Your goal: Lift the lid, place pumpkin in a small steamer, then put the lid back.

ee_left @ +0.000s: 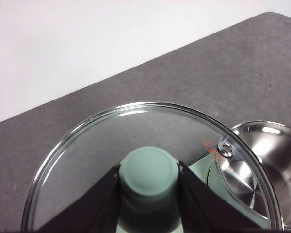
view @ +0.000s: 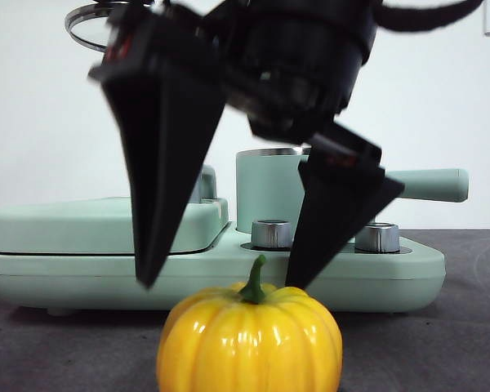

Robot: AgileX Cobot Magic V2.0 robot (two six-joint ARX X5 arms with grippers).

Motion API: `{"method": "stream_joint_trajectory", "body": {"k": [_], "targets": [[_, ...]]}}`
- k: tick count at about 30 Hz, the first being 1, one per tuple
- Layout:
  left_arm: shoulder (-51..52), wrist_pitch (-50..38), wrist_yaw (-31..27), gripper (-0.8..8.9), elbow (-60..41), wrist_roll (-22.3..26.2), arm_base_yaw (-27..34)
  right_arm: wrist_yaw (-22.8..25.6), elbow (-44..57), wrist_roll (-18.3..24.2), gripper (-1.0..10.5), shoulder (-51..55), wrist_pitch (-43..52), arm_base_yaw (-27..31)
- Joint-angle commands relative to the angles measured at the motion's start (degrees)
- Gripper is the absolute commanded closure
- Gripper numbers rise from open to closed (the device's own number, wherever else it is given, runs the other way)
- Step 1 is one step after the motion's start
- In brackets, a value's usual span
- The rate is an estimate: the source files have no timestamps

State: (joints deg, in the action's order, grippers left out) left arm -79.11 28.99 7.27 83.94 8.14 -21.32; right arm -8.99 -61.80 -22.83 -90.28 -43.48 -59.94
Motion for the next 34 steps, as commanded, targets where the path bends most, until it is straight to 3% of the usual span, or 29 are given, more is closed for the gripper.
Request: {"method": "stream_joint_trajectory", "body": {"k": [1,13,21,27,34], "targets": [[0.2,-1.5,0.0,7.27,1.9,0.2,-0.2,0.2,-1.0,-0.1,3.6,-2.3,0.2,-0.9],[0.2,-1.3,0.0,7.27,1.9,0.2,-0.2,-0.1,-1.0,0.4,3.7,-7.8,-0.5,-1.9],[0.2,-1.3,0.0,7.27,1.9,0.2,-0.2,0.0,-1.3,0.4,5.9,-8.6,-0.3,-1.9],[0.2,-1.3,0.0,7.27,1.9,0.3,0.0,-0.1,-5.6,1.5,5.9,-8.6,-6.8,-0.5],[0.2,-1.3,0.0,7.27,1.9,0.3,1.1,0.0,-20.0,7.0,5.9,-8.6,-22.4,4.3]]}}
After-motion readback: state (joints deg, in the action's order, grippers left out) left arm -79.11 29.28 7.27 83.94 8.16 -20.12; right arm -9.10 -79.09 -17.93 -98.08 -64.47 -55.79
